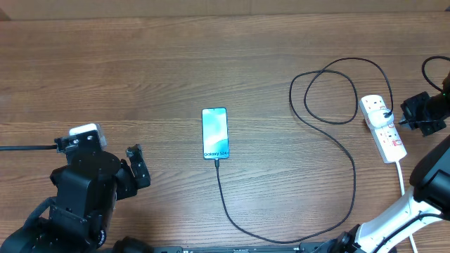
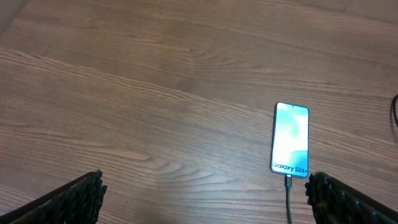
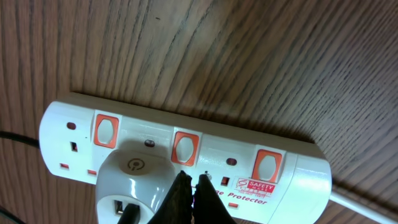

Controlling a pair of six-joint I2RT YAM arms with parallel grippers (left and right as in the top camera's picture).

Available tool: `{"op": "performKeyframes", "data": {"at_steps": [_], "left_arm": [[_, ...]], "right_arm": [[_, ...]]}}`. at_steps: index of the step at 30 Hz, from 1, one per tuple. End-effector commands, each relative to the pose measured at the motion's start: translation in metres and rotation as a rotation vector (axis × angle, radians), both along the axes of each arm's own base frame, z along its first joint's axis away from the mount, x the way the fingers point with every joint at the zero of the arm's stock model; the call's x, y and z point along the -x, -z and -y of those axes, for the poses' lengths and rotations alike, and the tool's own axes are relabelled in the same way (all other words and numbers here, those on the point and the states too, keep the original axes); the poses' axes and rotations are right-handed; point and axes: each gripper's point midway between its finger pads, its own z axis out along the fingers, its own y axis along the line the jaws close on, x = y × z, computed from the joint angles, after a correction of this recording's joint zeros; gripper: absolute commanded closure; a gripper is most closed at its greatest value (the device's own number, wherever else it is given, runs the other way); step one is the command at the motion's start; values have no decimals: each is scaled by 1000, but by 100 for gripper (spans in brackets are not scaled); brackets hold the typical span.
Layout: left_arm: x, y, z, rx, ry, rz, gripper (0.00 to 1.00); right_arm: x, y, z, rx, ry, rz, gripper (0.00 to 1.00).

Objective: Plug charger to phone and switch on socket
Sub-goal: 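Press the orange switch on the power strip with the right gripper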

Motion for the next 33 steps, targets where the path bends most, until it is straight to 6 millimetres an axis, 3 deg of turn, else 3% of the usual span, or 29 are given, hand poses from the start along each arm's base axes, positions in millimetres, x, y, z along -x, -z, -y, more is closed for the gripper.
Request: {"op": "performKeyframes", "data": {"at_steps": [1,12,20,33], "left_arm": [[-1,2,5,19,10,-7,0],[-1,3,6,25,16,-10,1],[-1,3,7,29,20,-12,0],[-1,3,7,29,20,-12,0]], "right_arm": [[-5,9,1,-6,-33,-6,96],[-11,15,-4,-36,-67,15,96],[-19,18,-22,-25,-122,2,96],[-22,21,-22,15,-141,-12,96]]}}
